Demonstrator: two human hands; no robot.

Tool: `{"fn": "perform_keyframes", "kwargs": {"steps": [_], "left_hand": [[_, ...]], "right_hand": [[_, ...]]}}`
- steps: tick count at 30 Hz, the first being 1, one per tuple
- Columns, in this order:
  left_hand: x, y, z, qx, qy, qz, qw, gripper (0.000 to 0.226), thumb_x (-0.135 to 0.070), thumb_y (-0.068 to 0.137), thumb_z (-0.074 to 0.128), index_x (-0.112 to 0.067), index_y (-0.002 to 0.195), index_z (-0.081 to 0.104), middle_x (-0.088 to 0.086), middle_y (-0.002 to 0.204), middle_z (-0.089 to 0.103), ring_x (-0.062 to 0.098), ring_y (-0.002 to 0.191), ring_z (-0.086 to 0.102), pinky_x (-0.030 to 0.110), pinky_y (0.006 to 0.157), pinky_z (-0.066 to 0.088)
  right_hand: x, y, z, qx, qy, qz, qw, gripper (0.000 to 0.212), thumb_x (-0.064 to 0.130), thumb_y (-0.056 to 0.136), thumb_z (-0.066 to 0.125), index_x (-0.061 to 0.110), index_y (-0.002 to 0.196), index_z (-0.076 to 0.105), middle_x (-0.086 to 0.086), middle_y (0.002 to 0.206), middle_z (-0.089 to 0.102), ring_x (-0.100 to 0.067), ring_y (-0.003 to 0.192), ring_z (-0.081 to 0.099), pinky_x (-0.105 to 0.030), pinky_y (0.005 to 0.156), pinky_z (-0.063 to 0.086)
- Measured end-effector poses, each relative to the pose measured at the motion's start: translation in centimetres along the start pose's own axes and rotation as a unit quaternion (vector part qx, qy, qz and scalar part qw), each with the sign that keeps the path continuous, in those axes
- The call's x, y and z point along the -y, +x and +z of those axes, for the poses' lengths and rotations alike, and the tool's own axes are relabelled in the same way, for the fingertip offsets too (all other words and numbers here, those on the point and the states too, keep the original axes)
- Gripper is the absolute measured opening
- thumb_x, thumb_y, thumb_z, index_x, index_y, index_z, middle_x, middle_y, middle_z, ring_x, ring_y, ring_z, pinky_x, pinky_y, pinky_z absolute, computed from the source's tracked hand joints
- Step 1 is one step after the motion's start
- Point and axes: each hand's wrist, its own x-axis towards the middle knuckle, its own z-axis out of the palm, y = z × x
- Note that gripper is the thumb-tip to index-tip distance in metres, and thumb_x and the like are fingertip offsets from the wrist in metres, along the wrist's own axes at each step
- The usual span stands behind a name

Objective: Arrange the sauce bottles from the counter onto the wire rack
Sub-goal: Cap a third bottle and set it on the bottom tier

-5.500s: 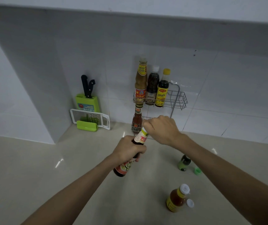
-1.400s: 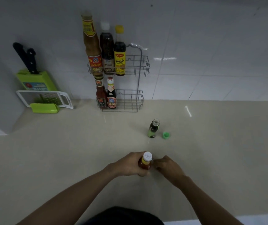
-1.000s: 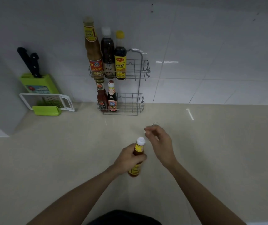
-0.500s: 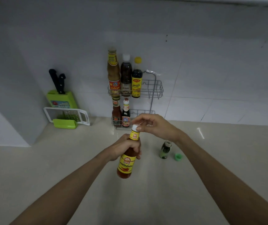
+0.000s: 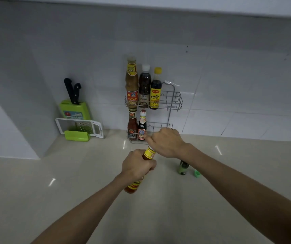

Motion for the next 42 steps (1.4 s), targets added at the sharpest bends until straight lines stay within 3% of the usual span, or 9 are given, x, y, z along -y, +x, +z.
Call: {"fn": "perform_keyframes", "kwargs": {"steps": [3, 7, 12, 17, 24, 30, 34, 38, 42], "left_hand": [[0.3, 0.0, -1.2, 0.093, -0.099, 0.027, 0.99, 0.009, -0.01, 0.049, 0.063, -0.004, 0.055, 0.06, 0.016, 0.056, 0.062, 0.029, 0.052, 0.059, 0.036, 0.058, 0.05], [0.5, 0.2, -2.9, 0.157, -0.149, 0.045, 0.975, 0.003, -0.002, 0.053, 0.059, -0.005, 0.051, 0.059, 0.021, 0.06, 0.06, 0.031, 0.053, 0.058, 0.03, 0.058, 0.048], [0.7, 0.4, -2.6, 0.09, -0.136, 0.029, 0.986, 0.007, -0.008, 0.049, 0.062, -0.002, 0.052, 0.061, 0.021, 0.059, 0.062, 0.032, 0.053, 0.06, 0.035, 0.06, 0.05], [1.6, 0.5, -2.0, 0.0, -0.07, 0.017, 0.997, 0.013, -0.017, 0.047, 0.063, -0.005, 0.052, 0.062, 0.02, 0.056, 0.066, 0.027, 0.05, 0.064, 0.035, 0.057, 0.053], [1.2, 0.5, -3.8, 0.068, -0.091, 0.039, 0.993, 0.002, -0.006, 0.052, 0.062, -0.004, 0.052, 0.062, 0.015, 0.054, 0.062, 0.026, 0.05, 0.06, 0.029, 0.055, 0.049], [1.6, 0.6, -3.3, 0.052, -0.06, 0.029, 0.996, 0.005, -0.009, 0.049, 0.063, -0.004, 0.051, 0.062, 0.014, 0.053, 0.063, 0.023, 0.048, 0.059, 0.032, 0.056, 0.049], [2.4, 0.7, -2.8, 0.02, -0.016, 0.014, 1.0, 0.014, -0.018, 0.048, 0.062, -0.007, 0.056, 0.064, 0.013, 0.053, 0.067, 0.022, 0.046, 0.058, 0.034, 0.054, 0.052], [2.1, 0.5, -2.7, 0.003, -0.009, 0.004, 1.0, 0.009, -0.018, 0.05, 0.063, -0.01, 0.055, 0.063, 0.013, 0.054, 0.068, 0.023, 0.044, 0.056, 0.033, 0.05, 0.052], [1.6, 0.7, -3.0, -0.004, -0.032, 0.005, 0.999, 0.011, -0.017, 0.05, 0.063, -0.008, 0.055, 0.063, 0.019, 0.059, 0.068, 0.026, 0.048, 0.06, 0.043, 0.056, 0.056]], "right_hand": [[-0.5, 0.0, -0.4, 0.049, 0.112, -0.012, 0.992, 0.069, 0.068, 0.094, 0.018, 0.014, 0.07, 0.053, -0.006, 0.065, 0.061, -0.019, 0.065, 0.058, -0.037, 0.07, 0.051], [-2.2, -0.4, -1.4, 0.082, 0.326, -0.108, 0.936, 0.024, 0.047, 0.094, 0.054, 0.026, 0.104, 0.06, 0.002, 0.086, 0.071, -0.013, 0.077, 0.066, -0.017, 0.05, 0.047], [-1.7, 0.5, -0.9, 0.043, 0.253, -0.132, 0.957, 0.024, 0.041, 0.094, 0.056, 0.018, 0.101, 0.058, 0.0, 0.079, 0.069, -0.011, 0.072, 0.064, -0.03, 0.065, 0.052], [-0.6, 1.2, 0.8, -0.011, 0.122, -0.118, 0.985, 0.047, 0.06, 0.094, 0.039, 0.016, 0.081, 0.053, -0.001, 0.065, 0.054, -0.014, 0.057, 0.049, -0.039, 0.056, 0.045], [-1.6, 1.1, -1.1, 0.085, 0.282, -0.149, 0.944, 0.033, 0.036, 0.084, 0.072, 0.026, 0.112, 0.059, 0.003, 0.099, 0.067, -0.008, 0.087, 0.061, -0.026, 0.076, 0.05], [-1.8, 1.6, -0.7, 0.096, 0.304, -0.131, 0.939, 0.024, 0.031, 0.081, 0.076, 0.019, 0.098, 0.063, 0.002, 0.093, 0.072, -0.011, 0.089, 0.066, -0.037, 0.081, 0.053], [-1.3, 1.6, -0.5, 0.11, 0.254, -0.126, 0.953, 0.032, 0.041, 0.087, 0.067, 0.011, 0.087, 0.057, -0.001, 0.072, 0.064, -0.011, 0.067, 0.058, -0.026, 0.064, 0.044], [-1.2, 1.6, 0.7, 0.082, 0.241, -0.099, 0.962, 0.049, 0.063, 0.085, 0.053, 0.018, 0.069, 0.049, 0.001, 0.062, 0.053, -0.011, 0.058, 0.05, -0.037, 0.062, 0.043], [-1.6, 1.4, 0.1, 0.113, 0.293, -0.096, 0.944, 0.036, 0.051, 0.08, 0.07, 0.031, 0.108, 0.06, 0.007, 0.086, 0.066, -0.001, 0.075, 0.058, -0.03, 0.073, 0.05]]}}
